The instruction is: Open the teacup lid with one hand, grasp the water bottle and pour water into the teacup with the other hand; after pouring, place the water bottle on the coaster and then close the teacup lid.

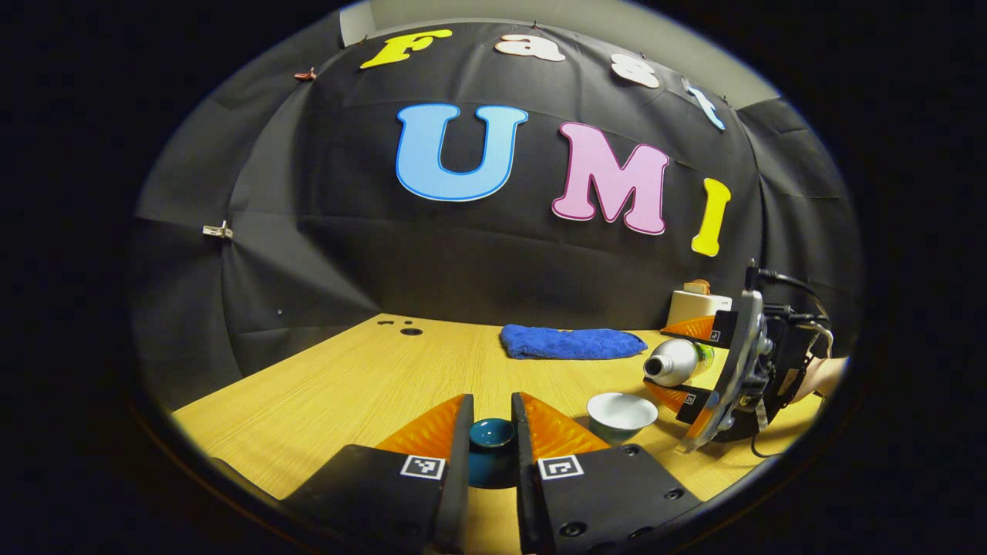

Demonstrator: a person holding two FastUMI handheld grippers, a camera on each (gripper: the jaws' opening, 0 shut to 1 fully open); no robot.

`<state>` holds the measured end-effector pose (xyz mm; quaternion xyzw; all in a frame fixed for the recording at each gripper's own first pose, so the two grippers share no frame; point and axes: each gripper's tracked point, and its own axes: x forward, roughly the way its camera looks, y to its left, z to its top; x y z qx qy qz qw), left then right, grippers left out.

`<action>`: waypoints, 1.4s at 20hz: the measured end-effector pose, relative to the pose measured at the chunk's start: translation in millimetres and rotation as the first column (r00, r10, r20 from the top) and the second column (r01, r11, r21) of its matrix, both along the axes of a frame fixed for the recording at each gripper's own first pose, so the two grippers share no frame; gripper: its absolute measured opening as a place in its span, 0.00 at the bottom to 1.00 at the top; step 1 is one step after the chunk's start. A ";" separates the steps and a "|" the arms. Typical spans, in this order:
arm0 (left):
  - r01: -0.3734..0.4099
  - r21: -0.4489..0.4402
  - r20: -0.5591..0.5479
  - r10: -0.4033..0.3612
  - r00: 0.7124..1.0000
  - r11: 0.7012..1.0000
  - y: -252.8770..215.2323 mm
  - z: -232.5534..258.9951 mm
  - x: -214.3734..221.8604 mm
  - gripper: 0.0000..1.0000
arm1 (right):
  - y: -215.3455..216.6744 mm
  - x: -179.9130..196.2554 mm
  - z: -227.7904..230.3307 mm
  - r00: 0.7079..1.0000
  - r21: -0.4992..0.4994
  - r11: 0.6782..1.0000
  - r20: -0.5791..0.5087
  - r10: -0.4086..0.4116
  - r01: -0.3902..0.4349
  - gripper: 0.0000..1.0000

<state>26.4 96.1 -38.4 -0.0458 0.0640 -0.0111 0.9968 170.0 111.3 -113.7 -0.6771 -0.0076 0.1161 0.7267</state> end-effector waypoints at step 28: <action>0.009 0.022 0.001 -0.009 1.000 1.000 2.0 3.2 -5.8 0.30 | 18.7 14.3 -4.3 0.982 -0.378 0.917 0.084 0.171 -0.127 0.80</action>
